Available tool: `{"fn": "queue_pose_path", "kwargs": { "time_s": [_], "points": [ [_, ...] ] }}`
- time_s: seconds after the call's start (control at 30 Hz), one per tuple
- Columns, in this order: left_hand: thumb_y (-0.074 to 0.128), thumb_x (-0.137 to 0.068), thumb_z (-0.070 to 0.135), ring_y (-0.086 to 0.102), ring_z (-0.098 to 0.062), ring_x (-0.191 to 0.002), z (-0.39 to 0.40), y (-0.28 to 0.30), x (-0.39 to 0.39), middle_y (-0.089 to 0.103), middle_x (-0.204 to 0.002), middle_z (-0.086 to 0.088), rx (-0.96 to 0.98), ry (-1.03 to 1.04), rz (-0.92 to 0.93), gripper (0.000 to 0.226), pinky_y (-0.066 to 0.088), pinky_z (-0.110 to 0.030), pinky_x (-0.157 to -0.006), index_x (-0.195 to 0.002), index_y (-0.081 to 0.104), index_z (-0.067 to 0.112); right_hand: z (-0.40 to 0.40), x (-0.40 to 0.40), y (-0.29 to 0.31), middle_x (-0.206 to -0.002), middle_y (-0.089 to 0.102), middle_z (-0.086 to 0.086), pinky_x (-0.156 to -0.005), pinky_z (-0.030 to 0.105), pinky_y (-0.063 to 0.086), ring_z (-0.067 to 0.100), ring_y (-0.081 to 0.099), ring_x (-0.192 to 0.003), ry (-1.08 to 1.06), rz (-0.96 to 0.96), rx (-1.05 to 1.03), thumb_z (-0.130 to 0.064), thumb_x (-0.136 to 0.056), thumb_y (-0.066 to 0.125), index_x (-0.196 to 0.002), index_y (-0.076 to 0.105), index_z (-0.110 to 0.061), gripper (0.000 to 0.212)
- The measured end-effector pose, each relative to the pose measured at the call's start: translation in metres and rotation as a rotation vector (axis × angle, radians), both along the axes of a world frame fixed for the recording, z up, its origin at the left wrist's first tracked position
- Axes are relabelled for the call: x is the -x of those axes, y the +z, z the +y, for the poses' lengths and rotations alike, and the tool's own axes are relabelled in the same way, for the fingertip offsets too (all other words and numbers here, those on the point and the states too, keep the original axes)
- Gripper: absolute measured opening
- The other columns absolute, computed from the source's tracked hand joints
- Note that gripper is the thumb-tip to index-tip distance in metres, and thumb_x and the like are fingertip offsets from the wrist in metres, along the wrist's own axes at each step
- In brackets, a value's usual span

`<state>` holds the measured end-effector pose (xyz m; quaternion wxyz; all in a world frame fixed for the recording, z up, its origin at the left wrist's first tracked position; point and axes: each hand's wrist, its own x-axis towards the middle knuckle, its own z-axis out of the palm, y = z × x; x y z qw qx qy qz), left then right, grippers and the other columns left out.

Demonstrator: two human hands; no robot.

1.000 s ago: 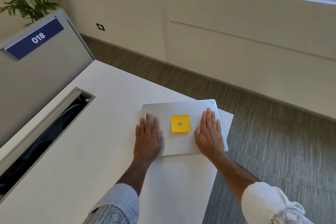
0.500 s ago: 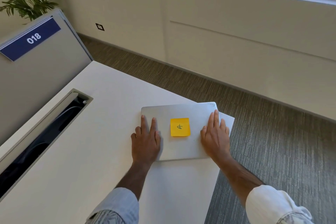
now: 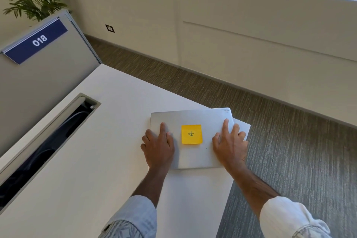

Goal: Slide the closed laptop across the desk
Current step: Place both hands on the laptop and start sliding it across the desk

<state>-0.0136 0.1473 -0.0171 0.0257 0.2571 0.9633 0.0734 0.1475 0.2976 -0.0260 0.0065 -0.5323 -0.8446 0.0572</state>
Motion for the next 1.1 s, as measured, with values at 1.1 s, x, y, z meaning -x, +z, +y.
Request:
{"fn": "queue_pose_path", "kwargs": {
  "time_s": [1.1],
  "points": [
    [0.056,-0.097,0.036,0.063,-0.03,-0.095,-0.032,0.012,0.009,0.05,-0.115,-0.005,-0.545,0.203,-0.356,0.035,0.046,-0.038,-0.081,-0.132,0.053,0.035,-0.035,-0.01,0.008,-0.109,0.05,0.024,-0.062,0.042,0.049,0.039,0.053,-0.084,-0.053,0.195,0.069,-0.04,-0.092,0.053,-0.147,0.038,-0.01,0.064]
  ]
}}
